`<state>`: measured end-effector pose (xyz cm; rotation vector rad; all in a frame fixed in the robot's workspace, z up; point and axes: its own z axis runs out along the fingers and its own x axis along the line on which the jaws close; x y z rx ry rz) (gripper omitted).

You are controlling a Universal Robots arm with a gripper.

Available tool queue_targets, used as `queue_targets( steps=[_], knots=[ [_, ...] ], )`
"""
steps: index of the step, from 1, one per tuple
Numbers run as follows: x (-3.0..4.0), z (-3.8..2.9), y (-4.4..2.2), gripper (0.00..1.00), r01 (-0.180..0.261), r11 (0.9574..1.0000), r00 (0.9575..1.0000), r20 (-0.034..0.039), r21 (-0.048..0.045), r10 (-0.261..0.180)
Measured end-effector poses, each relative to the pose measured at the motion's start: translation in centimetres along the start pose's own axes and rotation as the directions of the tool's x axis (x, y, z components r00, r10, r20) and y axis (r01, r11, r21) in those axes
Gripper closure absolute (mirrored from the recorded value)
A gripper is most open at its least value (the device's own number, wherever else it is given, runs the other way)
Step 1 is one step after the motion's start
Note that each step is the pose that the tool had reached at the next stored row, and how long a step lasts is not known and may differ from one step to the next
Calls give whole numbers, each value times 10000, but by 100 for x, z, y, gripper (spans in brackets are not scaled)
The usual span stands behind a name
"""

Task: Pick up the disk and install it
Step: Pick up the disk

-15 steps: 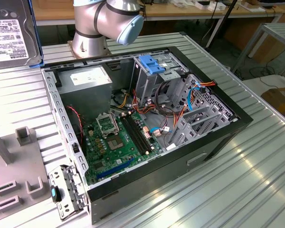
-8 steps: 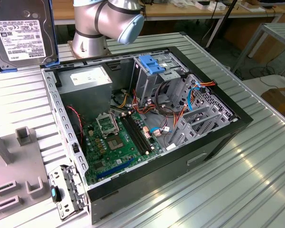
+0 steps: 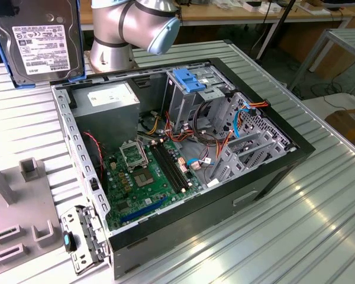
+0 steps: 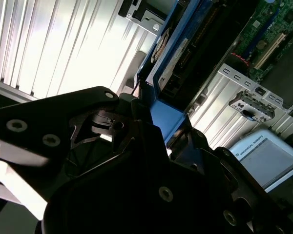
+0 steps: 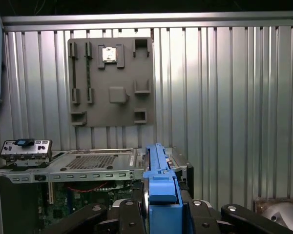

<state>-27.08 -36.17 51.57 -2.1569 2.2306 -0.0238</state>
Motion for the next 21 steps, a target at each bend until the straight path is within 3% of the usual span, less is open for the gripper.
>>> queue_targets(
  steps=[13,21],
  knots=[
    [-7,26,-233,63,0,10000,10000,0,0,0],
    [-15,53,-485,63,0,10000,10000,0,0,0]
  ],
)
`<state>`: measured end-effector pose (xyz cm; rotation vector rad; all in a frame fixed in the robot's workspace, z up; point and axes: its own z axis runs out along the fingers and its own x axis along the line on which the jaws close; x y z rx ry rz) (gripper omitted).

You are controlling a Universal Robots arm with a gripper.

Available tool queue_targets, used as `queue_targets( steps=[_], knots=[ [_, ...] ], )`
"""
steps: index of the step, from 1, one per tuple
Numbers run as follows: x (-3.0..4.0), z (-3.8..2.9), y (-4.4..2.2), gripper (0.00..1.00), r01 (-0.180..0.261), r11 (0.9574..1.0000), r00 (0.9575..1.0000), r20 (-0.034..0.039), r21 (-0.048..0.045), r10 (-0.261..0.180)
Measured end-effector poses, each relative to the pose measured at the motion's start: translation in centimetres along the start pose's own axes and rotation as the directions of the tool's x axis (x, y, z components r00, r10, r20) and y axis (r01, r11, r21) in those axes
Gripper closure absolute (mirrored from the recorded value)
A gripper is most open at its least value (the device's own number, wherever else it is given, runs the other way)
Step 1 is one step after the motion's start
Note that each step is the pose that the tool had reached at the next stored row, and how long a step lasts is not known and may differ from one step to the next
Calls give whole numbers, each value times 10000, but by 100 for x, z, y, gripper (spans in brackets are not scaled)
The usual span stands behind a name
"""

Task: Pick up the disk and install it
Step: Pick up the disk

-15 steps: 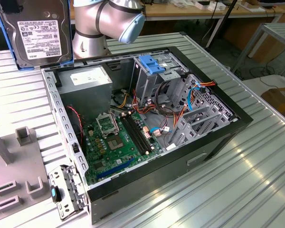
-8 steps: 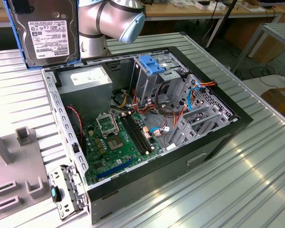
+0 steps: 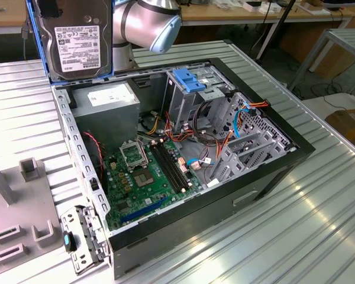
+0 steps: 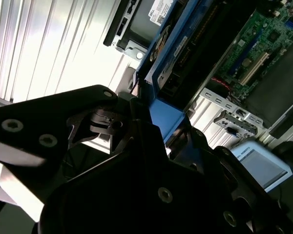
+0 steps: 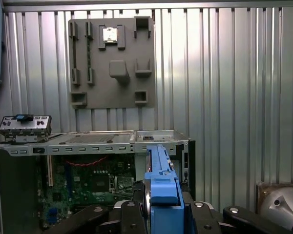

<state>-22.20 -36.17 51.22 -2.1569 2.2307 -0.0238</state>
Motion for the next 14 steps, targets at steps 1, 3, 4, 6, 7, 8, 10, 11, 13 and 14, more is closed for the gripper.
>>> queue_targets(
  steps=[1,3,4,6,7,8,10,11,13,14],
  knots=[
    [-1,2,-16,63,0,10000,10000,0,0,0],
    [-2,7,-64,63,1,10000,10000,0,1,-1],
    [-3,8,-79,63,0,10000,10000,0,1,0],
    [-4,12,-110,63,1,10000,10000,0,0,-1],
    [-5,15,-136,63,0,10000,10000,0,0,0],
    [-5,16,-149,63,0,10000,10000,0,0,0],
    [-7,23,-210,63,1,10000,10000,0,1,-1],
    [-7,25,-228,63,0,10000,10000,0,0,0],
    [-9,30,-280,63,1,10000,10000,-1,0,-1],
    [-10,34,-319,63,0,10000,10000,0,1,0]
  ],
)
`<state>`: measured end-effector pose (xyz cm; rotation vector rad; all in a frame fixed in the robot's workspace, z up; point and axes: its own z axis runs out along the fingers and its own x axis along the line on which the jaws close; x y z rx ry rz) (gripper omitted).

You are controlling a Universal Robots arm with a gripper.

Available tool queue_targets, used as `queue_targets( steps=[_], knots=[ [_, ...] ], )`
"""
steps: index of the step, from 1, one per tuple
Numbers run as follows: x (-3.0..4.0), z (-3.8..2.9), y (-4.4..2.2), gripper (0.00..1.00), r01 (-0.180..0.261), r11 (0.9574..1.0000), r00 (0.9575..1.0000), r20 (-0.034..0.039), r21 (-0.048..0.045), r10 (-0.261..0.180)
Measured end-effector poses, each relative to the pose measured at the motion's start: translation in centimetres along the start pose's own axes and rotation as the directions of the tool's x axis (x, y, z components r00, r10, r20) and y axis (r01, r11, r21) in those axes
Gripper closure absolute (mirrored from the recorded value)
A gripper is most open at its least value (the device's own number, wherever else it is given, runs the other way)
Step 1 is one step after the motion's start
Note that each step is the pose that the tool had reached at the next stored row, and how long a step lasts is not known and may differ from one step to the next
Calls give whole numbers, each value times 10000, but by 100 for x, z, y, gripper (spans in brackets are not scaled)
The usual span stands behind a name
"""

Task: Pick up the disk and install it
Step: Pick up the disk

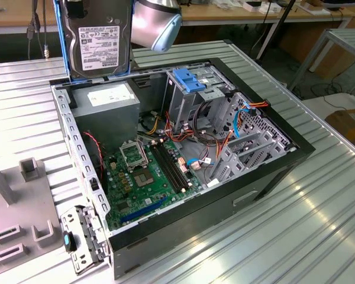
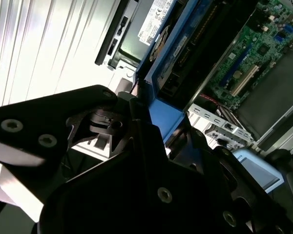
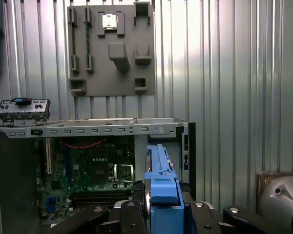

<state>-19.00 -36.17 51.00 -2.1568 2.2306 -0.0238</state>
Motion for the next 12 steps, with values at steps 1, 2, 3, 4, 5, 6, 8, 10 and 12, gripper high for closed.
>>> queue_targets(
  steps=[1,2,3,4,5,6,8,10,12],
  knots=[
    [-1,2,-23,63,0,10000,10000,0,0,0],
    [-2,6,-63,63,-1,10000,10000,-1,-1,1],
    [-1,9,-85,63,-5,10000,10000,0,1,5],
    [1,12,-92,63,-12,10000,10000,1,2,12],
    [3,14,-99,63,-17,10000,10000,0,2,17],
    [6,17,-115,63,-29,10000,10000,-3,0,29],
    [8,22,-133,63,-40,10000,10000,-5,0,40],
    [8,38,-218,63,-93,10000,10000,-10,1,93],
    [6,48,-281,63,-118,9999,9999,-13,2,118]
  ],
)
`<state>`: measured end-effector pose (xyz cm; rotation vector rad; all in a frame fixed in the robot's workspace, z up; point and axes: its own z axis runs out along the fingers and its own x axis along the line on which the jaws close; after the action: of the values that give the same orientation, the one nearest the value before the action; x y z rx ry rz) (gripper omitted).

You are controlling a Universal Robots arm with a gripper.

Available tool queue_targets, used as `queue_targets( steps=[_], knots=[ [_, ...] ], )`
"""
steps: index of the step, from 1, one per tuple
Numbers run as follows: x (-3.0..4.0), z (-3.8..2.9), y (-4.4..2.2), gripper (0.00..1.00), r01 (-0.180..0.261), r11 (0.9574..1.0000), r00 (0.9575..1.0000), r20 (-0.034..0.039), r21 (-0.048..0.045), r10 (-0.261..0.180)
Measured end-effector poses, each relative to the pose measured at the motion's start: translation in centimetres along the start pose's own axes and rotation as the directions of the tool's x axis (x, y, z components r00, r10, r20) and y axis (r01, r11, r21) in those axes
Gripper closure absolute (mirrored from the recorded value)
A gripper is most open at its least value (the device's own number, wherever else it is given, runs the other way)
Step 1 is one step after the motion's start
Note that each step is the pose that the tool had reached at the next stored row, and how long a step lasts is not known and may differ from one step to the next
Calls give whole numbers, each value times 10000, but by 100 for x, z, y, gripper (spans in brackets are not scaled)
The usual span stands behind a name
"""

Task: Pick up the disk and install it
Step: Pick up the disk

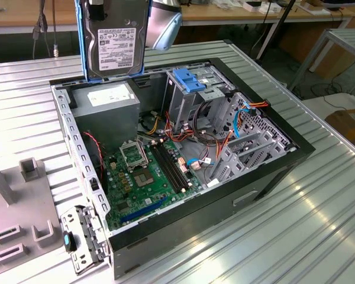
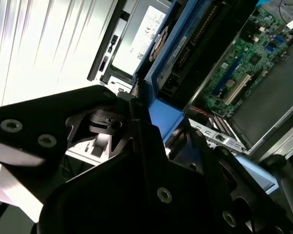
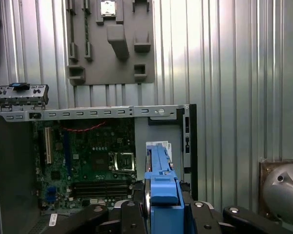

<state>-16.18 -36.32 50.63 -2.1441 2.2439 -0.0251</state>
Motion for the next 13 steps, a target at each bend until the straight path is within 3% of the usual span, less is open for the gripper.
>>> queue_targets(
  steps=[8,13],
  knots=[
    [2,18,-106,63,-25,10000,10000,-50,3,25],
    [3,38,-222,63,-61,10000,9999,-125,7,61]
  ],
)
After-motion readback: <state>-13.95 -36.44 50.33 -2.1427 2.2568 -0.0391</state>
